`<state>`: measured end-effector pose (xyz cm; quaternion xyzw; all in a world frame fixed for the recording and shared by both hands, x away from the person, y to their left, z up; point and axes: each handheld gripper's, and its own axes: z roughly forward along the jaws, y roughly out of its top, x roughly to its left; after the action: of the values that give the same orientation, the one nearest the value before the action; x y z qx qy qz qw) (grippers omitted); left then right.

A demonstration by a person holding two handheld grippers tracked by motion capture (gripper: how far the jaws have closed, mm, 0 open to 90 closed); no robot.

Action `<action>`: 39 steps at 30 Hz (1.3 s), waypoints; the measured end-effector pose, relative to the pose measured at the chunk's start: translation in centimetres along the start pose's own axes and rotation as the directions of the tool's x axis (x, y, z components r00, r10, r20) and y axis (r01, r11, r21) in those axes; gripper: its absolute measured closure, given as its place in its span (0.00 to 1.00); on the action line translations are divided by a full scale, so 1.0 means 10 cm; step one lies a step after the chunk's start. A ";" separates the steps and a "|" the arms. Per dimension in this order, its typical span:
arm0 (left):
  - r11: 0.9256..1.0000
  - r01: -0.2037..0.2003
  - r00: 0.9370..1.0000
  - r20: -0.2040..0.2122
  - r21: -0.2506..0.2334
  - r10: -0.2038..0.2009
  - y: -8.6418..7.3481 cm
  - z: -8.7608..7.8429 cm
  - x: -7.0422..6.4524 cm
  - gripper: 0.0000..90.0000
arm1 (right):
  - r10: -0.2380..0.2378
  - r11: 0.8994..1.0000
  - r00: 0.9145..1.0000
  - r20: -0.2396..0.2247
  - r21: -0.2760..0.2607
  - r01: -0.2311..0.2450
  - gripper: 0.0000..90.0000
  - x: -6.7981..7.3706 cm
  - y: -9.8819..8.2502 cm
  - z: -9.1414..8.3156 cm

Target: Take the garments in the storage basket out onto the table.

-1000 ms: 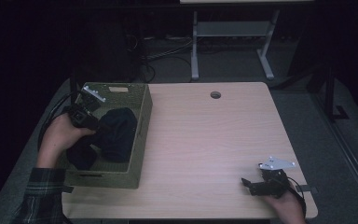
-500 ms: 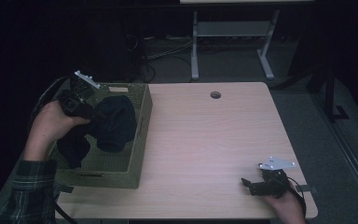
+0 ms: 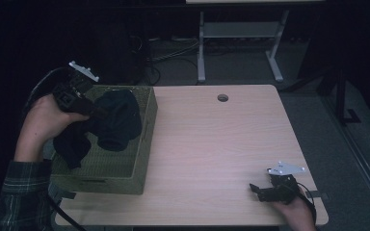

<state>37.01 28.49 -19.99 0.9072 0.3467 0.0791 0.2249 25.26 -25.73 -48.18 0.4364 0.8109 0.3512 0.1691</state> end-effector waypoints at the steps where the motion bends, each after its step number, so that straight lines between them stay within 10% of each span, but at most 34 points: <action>1: 1.000 -0.004 1.000 0.007 -0.015 0.004 0.04 -0.04 -0.02 0.82 | 0.000 1.000 1.000 0.000 0.000 0.000 0.11 0.00 0.00 0.00; 39: 0.983 -0.151 0.982 0.099 -0.100 0.161 0.78 0.11 -0.72 0.81 | 0.000 1.000 1.000 0.000 0.002 0.000 0.11 0.00 0.00 0.00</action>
<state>36.58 18.21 -17.26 0.9232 0.2581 0.0639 0.2777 25.24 -25.73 -48.18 0.4368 0.8112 0.3504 0.1686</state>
